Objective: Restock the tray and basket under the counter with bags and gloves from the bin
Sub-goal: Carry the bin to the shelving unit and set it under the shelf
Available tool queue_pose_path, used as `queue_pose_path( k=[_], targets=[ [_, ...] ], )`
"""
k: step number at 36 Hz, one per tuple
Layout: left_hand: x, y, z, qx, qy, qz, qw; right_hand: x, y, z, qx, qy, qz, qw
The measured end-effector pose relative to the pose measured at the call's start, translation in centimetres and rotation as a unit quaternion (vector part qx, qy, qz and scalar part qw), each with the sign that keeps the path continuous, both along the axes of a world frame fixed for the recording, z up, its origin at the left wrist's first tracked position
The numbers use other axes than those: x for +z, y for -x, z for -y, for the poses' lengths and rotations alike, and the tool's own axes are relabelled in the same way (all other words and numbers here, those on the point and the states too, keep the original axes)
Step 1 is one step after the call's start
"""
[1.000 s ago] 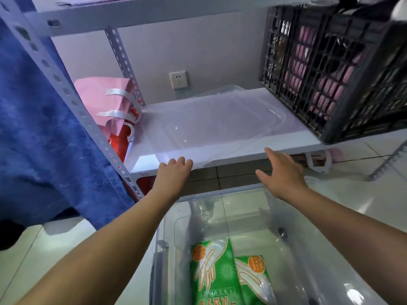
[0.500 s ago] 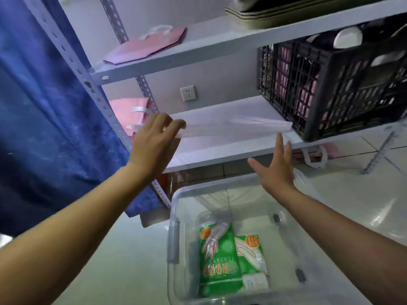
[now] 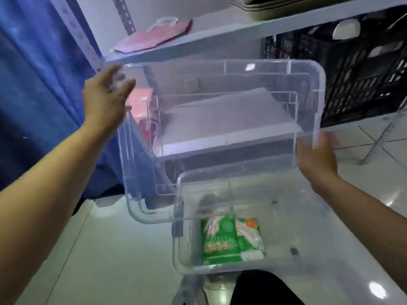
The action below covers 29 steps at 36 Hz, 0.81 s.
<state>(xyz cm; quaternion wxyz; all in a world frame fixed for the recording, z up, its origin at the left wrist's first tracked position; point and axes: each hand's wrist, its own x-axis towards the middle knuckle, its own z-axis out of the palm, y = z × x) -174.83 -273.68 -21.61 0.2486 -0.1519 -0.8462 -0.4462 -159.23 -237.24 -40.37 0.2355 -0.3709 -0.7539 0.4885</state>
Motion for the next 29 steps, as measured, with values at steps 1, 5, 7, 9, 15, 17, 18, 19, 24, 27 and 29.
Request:
queue_pose_path(
  k=[1,5,7,9,15,17,18,19,24,27,29],
  targets=[
    [-1.9,0.2,0.3,0.011,0.016,0.036,0.999,-0.7,-0.9,-0.2,-0.003,0.013,0.008,1.000],
    [-9.4,0.6,0.8,0.043,0.039,0.181,0.982,-3.6,-3.9,-1.6,-0.003,-0.053,0.079,0.995],
    [-12.3,0.7,0.6,0.037,0.034,0.237,0.970,-4.4,-4.7,-2.3,-0.007,-0.077,0.100,0.992],
    [-14.8,0.9,0.2,0.032,0.045,0.267,0.962,-4.6,-5.1,-3.1,-0.013,-0.097,0.125,0.987],
    [-21.8,1.3,-1.5,-0.034,0.084,0.341,0.936,-7.1,-5.7,-5.4,-0.021,-0.098,0.164,0.981],
    [-23.6,0.8,-1.6,-0.076,0.088,0.383,0.916,-8.9,-6.0,-5.5,0.009,-0.095,0.204,0.974],
    [-24.5,0.1,-1.6,-0.094,0.105,0.402,0.905,-9.7,-6.3,-5.4,0.029,-0.093,0.226,0.969],
    [-25.4,-0.8,-1.5,-0.109,0.119,0.427,0.890,-10.4,-6.6,-5.3,0.044,-0.090,0.241,0.965],
    [-28.3,-4.3,0.2,-0.131,0.078,0.469,0.870,-11.6,-7.4,-4.9,0.030,-0.070,0.205,0.976],
    [-28.6,-4.6,1.9,-0.140,0.069,0.498,0.853,-11.5,-7.3,-5.6,0.043,-0.017,0.208,0.977],
    [-28.7,-4.9,3.0,-0.153,0.052,0.529,0.833,-11.4,-7.2,-6.6,0.056,0.050,0.198,0.977]
  ],
)
